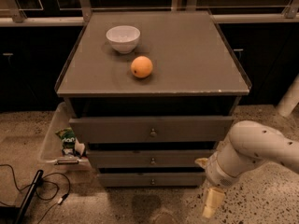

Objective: Open bottom drawer

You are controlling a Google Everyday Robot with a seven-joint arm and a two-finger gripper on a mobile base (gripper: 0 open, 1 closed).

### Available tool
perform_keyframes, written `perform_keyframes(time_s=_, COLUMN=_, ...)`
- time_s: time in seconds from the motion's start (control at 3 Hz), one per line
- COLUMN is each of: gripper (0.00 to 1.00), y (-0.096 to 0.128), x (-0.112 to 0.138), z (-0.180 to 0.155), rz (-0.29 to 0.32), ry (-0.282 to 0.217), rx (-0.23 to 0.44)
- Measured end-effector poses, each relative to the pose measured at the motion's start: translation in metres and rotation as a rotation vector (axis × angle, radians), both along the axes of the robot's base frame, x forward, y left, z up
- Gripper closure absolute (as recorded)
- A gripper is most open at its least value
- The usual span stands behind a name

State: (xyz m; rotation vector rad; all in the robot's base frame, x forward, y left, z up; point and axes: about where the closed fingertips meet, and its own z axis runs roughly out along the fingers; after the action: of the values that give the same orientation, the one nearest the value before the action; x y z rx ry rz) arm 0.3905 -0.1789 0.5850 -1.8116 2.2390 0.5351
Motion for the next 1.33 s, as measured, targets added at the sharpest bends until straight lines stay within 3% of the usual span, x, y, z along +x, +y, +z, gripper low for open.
perform_keyframes(time_s=0.33, gripper=0.00, y=0.001, x=0.008, z=-0.044, rz=0.040, ry=-0.048, rx=0.052)
perform_keyframes(time_s=0.67, gripper=0.00, y=0.001, x=0.008, z=-0.044, rz=0.040, ry=-0.047, rx=0.052)
perform_keyframes(time_s=1.0, gripper=0.00, y=0.006, x=0.009, z=-0.068, rz=0.035, ry=-0.009, rx=0.082)
perform_keyframes(time_s=1.33, gripper=0.00, y=0.001, x=0.027, z=-0.124, rz=0.008, ry=-0.009, rx=0.115)
